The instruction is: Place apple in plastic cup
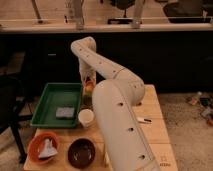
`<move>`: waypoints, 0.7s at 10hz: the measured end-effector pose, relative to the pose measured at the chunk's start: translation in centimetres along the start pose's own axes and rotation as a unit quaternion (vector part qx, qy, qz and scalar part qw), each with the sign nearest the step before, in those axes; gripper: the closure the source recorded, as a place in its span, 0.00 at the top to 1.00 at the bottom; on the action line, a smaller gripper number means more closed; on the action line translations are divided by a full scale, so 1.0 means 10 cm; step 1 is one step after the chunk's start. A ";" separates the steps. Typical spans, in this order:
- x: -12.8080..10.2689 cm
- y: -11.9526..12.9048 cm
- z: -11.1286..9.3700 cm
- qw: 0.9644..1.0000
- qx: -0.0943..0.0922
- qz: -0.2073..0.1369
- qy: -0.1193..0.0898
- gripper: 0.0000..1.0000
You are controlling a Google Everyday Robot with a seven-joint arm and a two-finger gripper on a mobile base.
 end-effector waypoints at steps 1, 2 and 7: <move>0.00 0.00 0.00 1.000 0.000 0.000 0.000 0.76; 0.00 0.00 0.00 1.000 0.000 0.000 0.000 0.80; 0.00 -0.01 0.00 1.000 0.000 -0.001 0.000 0.80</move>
